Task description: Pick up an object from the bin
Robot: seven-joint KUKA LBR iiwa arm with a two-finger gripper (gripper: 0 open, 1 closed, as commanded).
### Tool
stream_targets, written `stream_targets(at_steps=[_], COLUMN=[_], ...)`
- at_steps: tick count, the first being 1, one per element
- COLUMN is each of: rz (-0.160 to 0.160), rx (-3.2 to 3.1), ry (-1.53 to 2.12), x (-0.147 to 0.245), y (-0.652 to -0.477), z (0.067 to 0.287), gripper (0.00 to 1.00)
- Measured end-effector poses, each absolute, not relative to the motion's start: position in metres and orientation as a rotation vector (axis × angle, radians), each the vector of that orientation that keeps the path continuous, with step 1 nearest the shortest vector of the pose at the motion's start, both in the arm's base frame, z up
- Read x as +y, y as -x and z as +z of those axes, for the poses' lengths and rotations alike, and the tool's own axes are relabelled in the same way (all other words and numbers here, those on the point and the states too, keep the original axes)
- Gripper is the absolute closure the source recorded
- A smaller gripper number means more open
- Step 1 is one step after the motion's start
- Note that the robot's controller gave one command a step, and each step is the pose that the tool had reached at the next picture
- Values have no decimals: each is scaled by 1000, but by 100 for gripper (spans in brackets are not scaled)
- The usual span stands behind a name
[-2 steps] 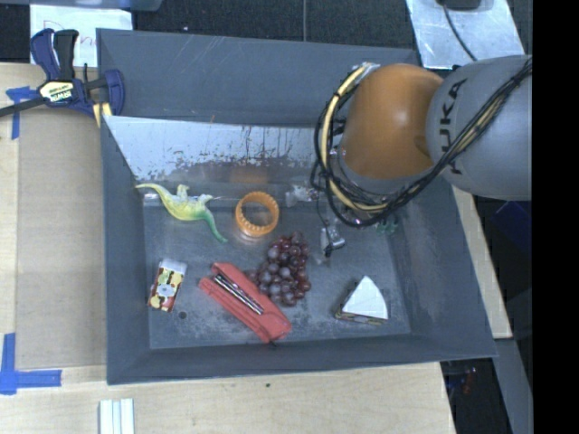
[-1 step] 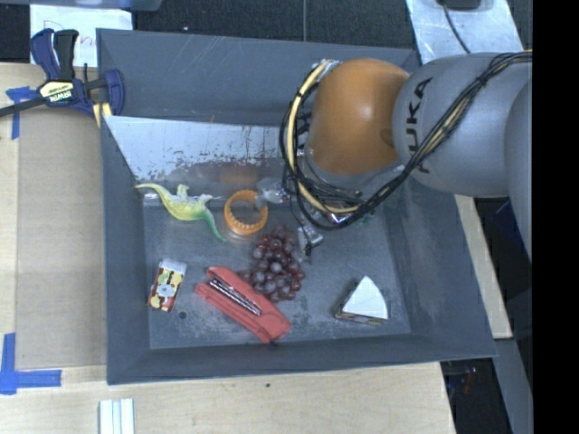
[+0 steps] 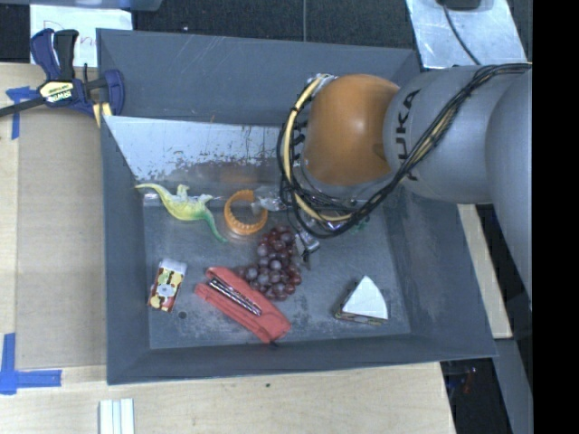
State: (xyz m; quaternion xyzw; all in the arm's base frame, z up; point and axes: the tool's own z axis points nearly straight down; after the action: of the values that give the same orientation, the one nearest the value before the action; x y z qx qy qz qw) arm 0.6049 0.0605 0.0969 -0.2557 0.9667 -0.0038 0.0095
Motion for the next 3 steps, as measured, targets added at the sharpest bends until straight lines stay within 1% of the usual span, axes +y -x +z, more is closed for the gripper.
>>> stream_targets(at_steps=[1, 2, 3], rz=[-12, -12, -11], rx=[2982, 2982, 2977], ry=[879, 879, 909], x=[80, 80, 76], y=[-606, -607, -606], z=[77, 77, 138], gripper=[100, 100, 100])
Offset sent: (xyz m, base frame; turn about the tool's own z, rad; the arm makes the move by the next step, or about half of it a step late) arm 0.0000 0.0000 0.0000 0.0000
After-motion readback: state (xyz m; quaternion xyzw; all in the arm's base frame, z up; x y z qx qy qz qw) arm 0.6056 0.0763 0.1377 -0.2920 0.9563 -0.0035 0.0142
